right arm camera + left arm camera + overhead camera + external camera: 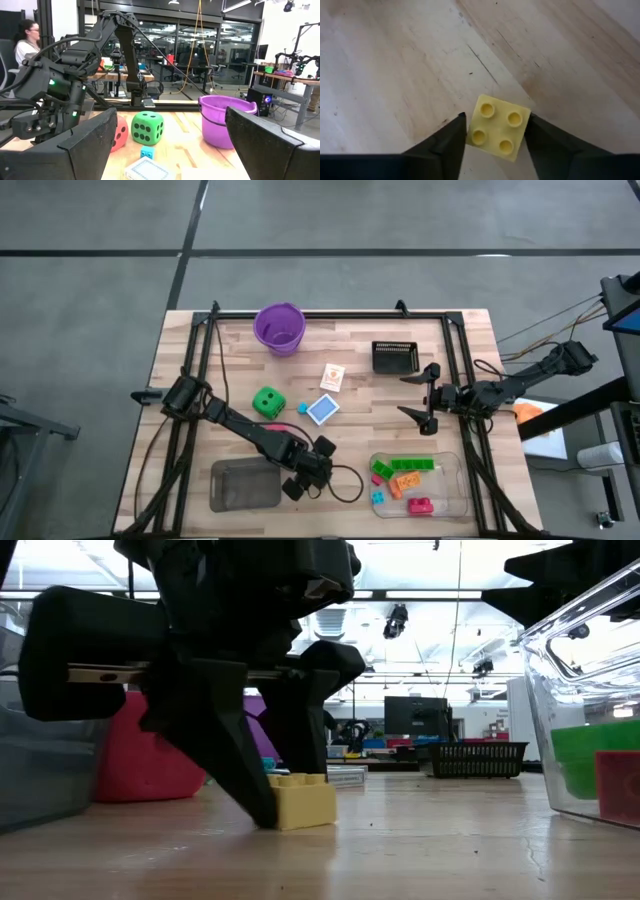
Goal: Pick & Place Toys
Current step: Put the small light yellow game piece into the transparent bin
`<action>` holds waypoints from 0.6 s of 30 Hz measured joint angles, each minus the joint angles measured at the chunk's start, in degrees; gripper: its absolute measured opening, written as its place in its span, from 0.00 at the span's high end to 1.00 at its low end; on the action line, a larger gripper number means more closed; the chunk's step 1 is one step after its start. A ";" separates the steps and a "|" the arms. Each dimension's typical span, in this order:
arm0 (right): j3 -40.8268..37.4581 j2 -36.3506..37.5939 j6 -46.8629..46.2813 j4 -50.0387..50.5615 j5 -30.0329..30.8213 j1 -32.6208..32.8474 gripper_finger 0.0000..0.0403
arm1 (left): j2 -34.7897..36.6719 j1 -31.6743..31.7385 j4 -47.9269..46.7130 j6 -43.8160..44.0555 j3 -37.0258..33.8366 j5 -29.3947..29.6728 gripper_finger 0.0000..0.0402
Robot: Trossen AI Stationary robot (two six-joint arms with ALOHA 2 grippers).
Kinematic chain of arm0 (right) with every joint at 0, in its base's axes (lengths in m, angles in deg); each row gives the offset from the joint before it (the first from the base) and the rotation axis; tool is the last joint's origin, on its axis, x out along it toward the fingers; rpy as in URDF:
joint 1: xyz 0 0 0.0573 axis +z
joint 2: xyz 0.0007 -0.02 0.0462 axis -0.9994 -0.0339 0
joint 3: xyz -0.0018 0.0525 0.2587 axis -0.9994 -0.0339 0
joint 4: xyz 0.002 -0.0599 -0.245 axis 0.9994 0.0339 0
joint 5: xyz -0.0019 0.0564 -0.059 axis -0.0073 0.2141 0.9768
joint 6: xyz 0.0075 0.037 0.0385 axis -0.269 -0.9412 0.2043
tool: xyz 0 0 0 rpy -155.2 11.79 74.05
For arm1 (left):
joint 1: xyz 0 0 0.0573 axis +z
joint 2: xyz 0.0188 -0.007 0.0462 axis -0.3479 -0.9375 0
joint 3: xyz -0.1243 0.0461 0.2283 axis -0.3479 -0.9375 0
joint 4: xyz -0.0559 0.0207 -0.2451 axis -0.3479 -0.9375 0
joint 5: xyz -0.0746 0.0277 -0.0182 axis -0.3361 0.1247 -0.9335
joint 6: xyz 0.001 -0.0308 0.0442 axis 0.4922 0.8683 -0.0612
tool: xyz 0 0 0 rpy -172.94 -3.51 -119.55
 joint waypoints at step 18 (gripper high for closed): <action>0.00 0.00 -0.26 0.34 0.00 -0.02 0.10 | 0.59 0.47 6.57 1.11 -0.02 9.04 0.67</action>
